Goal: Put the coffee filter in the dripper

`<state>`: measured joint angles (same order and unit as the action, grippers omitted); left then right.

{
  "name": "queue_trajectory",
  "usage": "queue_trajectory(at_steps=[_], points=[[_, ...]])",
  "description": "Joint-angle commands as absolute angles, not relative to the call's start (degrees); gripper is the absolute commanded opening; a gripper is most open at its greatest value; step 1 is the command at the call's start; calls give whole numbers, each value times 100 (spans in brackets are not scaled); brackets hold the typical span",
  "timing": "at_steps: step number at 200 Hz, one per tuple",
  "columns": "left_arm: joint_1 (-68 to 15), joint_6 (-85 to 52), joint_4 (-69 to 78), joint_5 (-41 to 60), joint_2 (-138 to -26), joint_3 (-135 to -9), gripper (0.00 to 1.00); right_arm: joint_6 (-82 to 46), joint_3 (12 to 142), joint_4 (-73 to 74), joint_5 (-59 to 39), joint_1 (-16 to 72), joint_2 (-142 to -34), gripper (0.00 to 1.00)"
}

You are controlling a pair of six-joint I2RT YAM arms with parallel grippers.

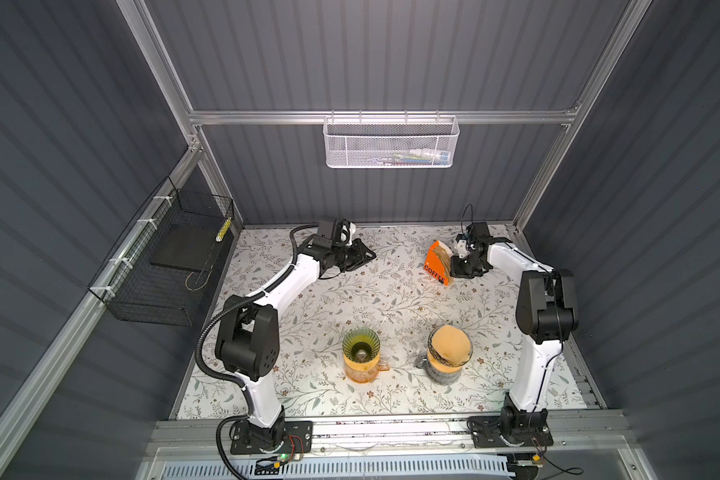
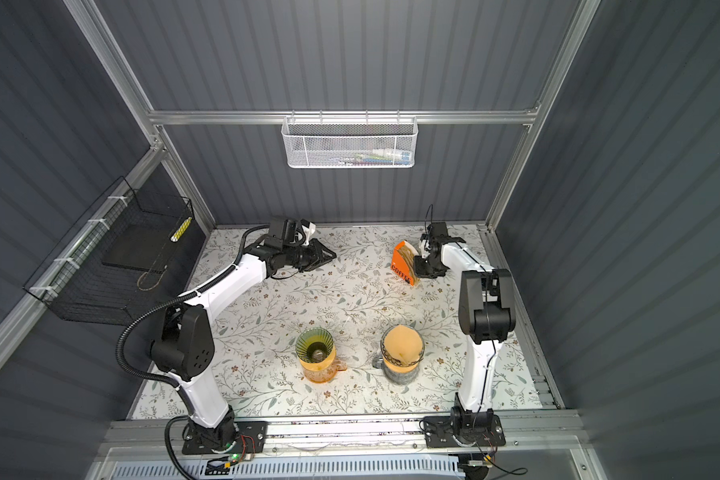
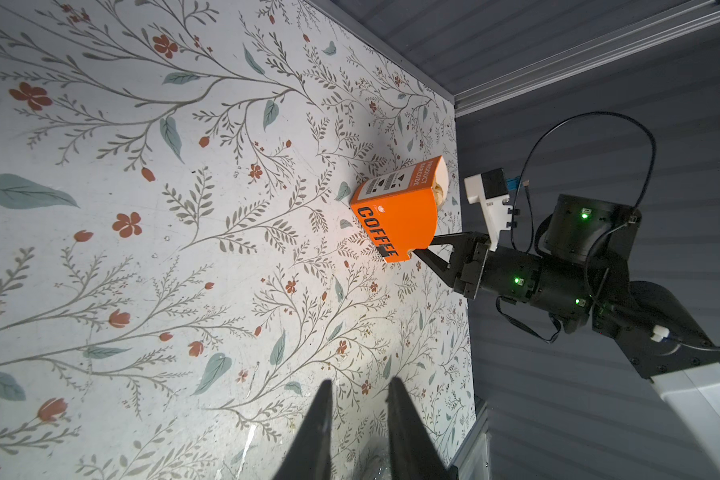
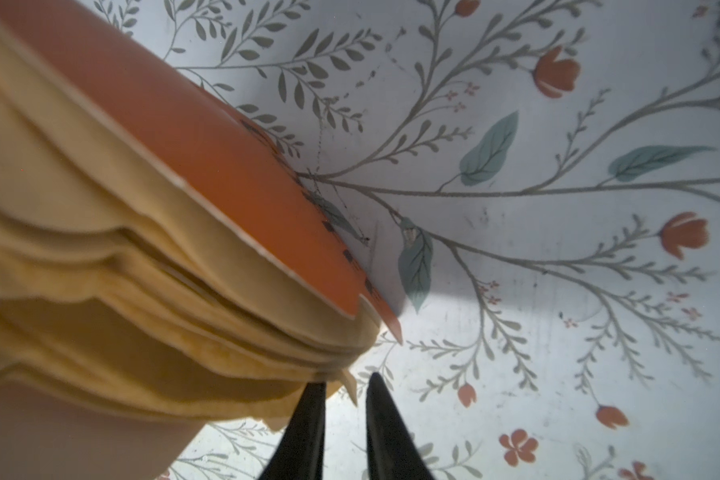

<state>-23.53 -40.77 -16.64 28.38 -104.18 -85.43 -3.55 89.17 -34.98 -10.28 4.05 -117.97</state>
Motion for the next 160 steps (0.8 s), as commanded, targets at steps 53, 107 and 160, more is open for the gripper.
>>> queue_trajectory(at_steps=[53, 107, 160], points=[[-2329, -4078, -1630, 2931, -10511, -8561, 24, -281, 9025, -3638, -1020, 389, -11935, 24], [-2329, -4078, -1633, 2918, -10485, -8547, 24, -281, 9053, -3656, -1029, 391, -11969, 23], [-2329, -4081, -1635, 2918, -10495, -8545, 25, -277, 9070, -3661, -1044, 395, -12006, 23]])
